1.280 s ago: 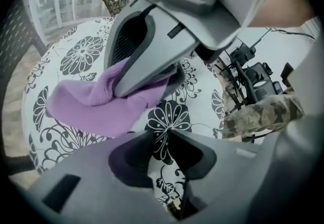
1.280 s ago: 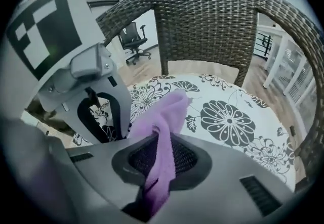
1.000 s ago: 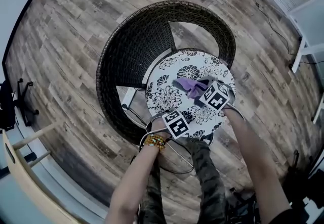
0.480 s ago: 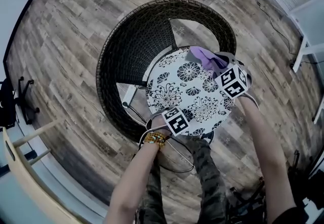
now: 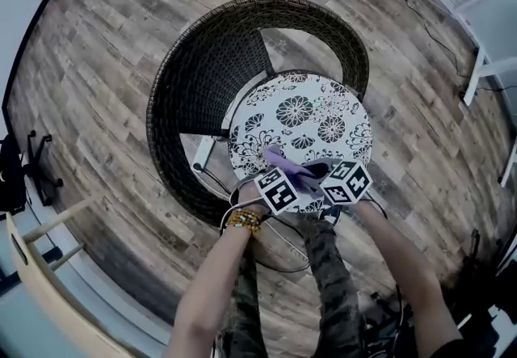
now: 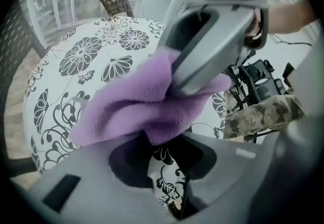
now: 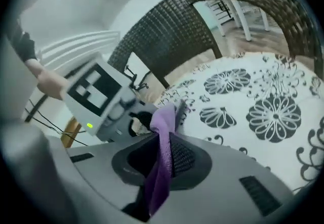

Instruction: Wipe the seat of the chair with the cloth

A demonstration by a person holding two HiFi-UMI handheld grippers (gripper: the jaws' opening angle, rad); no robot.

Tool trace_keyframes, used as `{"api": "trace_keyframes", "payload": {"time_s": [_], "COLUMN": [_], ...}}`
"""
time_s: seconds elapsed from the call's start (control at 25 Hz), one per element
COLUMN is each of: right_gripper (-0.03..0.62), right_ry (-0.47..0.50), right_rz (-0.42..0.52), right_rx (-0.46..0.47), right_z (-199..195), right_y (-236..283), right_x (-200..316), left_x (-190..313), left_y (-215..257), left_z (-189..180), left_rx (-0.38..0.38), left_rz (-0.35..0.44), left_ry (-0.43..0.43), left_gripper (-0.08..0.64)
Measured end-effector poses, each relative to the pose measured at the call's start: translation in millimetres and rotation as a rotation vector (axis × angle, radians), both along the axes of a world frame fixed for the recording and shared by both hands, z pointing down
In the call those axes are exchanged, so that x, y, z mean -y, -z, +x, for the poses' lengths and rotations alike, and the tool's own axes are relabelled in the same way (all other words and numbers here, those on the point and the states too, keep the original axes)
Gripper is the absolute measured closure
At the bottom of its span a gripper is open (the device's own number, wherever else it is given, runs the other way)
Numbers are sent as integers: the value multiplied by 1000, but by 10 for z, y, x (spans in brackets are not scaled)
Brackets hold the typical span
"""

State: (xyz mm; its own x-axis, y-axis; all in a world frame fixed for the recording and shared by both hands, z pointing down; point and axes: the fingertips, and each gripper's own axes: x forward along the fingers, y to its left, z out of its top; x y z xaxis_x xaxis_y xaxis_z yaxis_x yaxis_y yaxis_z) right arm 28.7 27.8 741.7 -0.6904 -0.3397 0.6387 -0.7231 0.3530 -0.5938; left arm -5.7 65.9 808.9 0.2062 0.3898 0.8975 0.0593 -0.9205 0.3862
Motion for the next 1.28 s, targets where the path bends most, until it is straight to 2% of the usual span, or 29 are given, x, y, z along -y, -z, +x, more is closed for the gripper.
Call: {"api": "trace_keyframes", "payload": {"time_s": [0.08, 0.24, 0.28, 0.4, 0.56, 0.72, 0.84, 0.92, 1.0, 1.08, 1.2, 1.28], "right_gripper": [548, 549, 549, 549, 549, 549, 549, 549, 549, 549, 549, 549], "right_ry": [30, 214, 232, 207, 236, 217, 212, 224, 251, 258, 238, 286], "right_rz": [-30, 28, 24, 3, 28, 32, 39, 77, 159, 281, 511, 580], "right_rx": [-117, -350, -375, -399, -448, -483, -566, -693, -876, -1064, -1318, -1400], "right_z": [51, 183, 237, 501, 771, 1029, 1353, 1596, 1846, 2091, 2334, 2305], "right_y": [-277, -434, -462, -476, -393, -452, -427, -346, -209, 71, 722, 881], "right_x": [-8, 54, 63, 166, 331, 445, 560, 682, 815, 944, 1143, 1111], "left_x": [4, 28, 28, 19, 23, 9, 9, 16, 14, 1, 20, 30], "left_y": [-2, -25, -26, -22, -11, -5, -9, -12, -13, -12, -17, -22], "left_z": [-2, 1, -3, 1, 20, 4, 41, 42, 19, 13, 18, 18], "left_rx": [3, -1, -2, -1, -2, -1, -1, 0, -1, -4, -3, 1], "left_rz": [-1, -12, -14, -12, -12, -15, -14, -12, -8, -6, -4, -3], "left_ry": [0, 10, 11, 13, 16, 17, 16, 15, 12, 9, 9, 10], "left_gripper": [460, 463, 465, 465, 465, 465, 465, 465, 465, 465, 465, 465]}}
